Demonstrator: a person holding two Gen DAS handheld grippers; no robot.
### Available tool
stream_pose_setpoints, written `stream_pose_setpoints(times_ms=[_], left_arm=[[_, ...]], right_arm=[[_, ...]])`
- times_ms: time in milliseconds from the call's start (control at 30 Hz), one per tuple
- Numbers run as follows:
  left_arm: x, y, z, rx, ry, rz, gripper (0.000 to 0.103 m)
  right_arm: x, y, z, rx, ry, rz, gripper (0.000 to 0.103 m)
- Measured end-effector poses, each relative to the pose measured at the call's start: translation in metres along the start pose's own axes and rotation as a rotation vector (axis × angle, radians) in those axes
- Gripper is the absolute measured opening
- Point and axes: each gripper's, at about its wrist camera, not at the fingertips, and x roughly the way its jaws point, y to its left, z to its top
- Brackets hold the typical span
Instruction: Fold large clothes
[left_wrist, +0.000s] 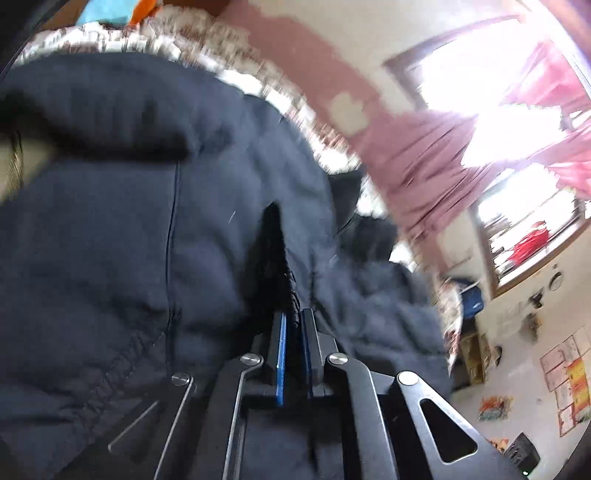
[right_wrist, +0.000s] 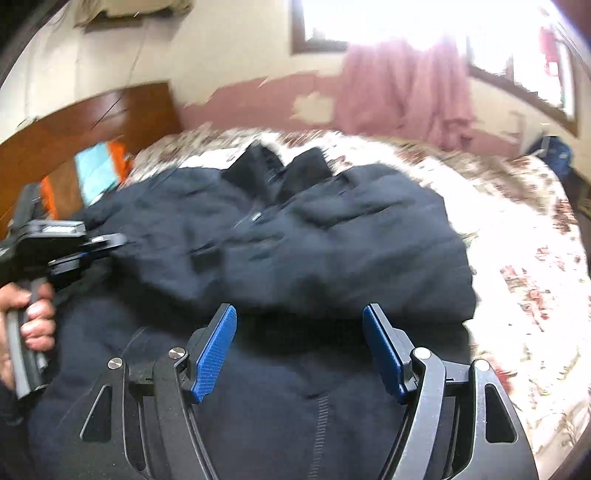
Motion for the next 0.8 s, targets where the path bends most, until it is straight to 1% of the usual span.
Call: stream_pose_setpoints(times_ms=[67, 133, 167, 200, 233, 267, 300, 367, 467, 533, 567, 633, 700, 767, 800], left_arm=[[-0.022, -0.019, 0.002, 0.085, -0.095, 0.028, 0.006], [-0.050, -0.038, 0.004, 0.182, -0.220, 0.061, 0.006], [-0.062, -0.046, 0.005, 0.229, -0.276, 0.092, 0.006], [-0.074, -0.054, 0.005, 0.287, -0.343, 0.143, 0.006], [-0.080, -0.059, 0.005, 0.326, -0.372, 0.178, 0.006], [-0.082, -0.062, 0.006, 0.357, -0.386, 0.216, 0.006], [-0.082, -0.062, 0.007, 0.379, -0.395, 0.255, 0.007], [-0.074, -0.057, 0.010, 0.394, -0.385, 0.320, 0.007], [-0.049, -0.046, 0.014, 0.367, -0.333, 0.445, 0.007], [-0.025, -0.038, 0.015, 0.366, -0.255, 0.525, 0.007], [-0.022, -0.032, 0.018, 0.370, -0.231, 0.543, 0.007], [-0.012, -0.027, 0.015, 0.407, -0.180, 0.597, 0.008], [-0.005, -0.026, 0.016, 0.428, -0.147, 0.625, 0.009], [-0.007, -0.023, 0.017, 0.421, -0.144, 0.620, 0.012], [-0.011, -0.022, 0.017, 0.409, -0.156, 0.600, 0.013]], right_arm=[[0.000, -0.006, 0.009, 0.016, -0.059, -0.033, 0.066], [-0.008, -0.012, 0.015, 0.030, -0.120, -0.070, 0.066], [-0.008, -0.012, 0.019, 0.031, -0.142, -0.080, 0.066], [-0.006, -0.014, 0.023, 0.029, -0.162, -0.089, 0.066], [-0.003, -0.015, 0.026, 0.026, -0.166, -0.096, 0.065], [0.001, -0.015, 0.030, 0.021, -0.163, -0.101, 0.060], [0.009, -0.015, 0.034, 0.014, -0.155, -0.103, 0.049], [0.031, -0.011, 0.043, -0.004, -0.103, -0.109, 0.041], [0.063, -0.003, 0.049, -0.025, -0.006, -0.106, 0.032], [0.084, 0.000, 0.047, -0.041, 0.074, -0.105, 0.032], [0.100, 0.001, 0.043, -0.048, 0.140, -0.108, 0.033], [0.115, 0.004, 0.035, -0.055, 0.189, -0.116, 0.033], [0.119, 0.010, 0.030, -0.087, 0.188, -0.142, 0.033], [0.121, 0.019, 0.025, -0.125, 0.183, -0.179, 0.033], [0.120, 0.023, 0.022, -0.139, 0.178, -0.194, 0.034]])
